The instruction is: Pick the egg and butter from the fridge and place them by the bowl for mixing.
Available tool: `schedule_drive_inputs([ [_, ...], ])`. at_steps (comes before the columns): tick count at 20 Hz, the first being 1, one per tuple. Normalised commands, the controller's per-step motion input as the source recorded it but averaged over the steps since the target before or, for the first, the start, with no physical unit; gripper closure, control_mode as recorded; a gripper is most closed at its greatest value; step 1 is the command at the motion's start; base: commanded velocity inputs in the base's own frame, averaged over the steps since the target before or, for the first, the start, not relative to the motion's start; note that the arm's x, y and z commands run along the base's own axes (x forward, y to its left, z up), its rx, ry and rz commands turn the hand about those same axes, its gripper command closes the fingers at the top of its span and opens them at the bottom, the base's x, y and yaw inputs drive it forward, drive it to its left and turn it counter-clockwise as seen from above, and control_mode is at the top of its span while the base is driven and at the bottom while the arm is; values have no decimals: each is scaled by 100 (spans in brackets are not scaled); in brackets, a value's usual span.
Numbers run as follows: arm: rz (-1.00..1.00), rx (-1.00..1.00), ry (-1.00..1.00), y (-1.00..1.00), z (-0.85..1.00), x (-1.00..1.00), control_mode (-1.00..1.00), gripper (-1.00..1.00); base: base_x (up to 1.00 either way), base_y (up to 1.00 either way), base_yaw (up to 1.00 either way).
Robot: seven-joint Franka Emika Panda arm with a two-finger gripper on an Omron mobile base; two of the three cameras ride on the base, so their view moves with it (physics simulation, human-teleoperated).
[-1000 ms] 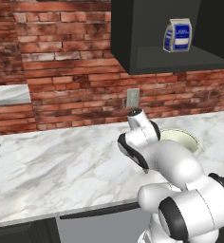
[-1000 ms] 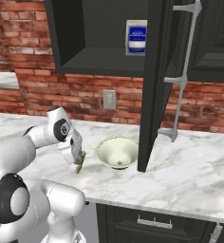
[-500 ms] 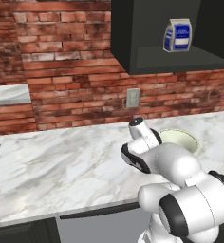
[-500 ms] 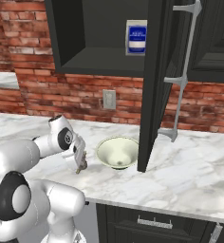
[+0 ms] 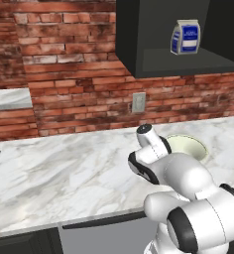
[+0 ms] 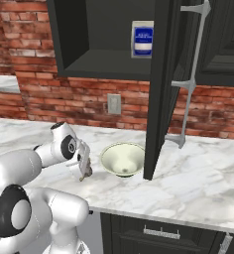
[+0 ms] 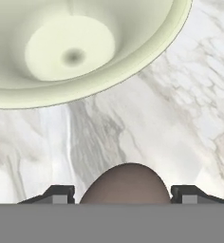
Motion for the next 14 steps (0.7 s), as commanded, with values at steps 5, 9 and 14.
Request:
schedule_drive_inputs([
  [5,0,0,-1,0,0,0,-100,-100,0,0,0],
  [9,0,0,-2,0,0,0,-100,-100,0,0,0],
  [14,0,1,0,0,8,0,-100,-100,0,0,0],
])
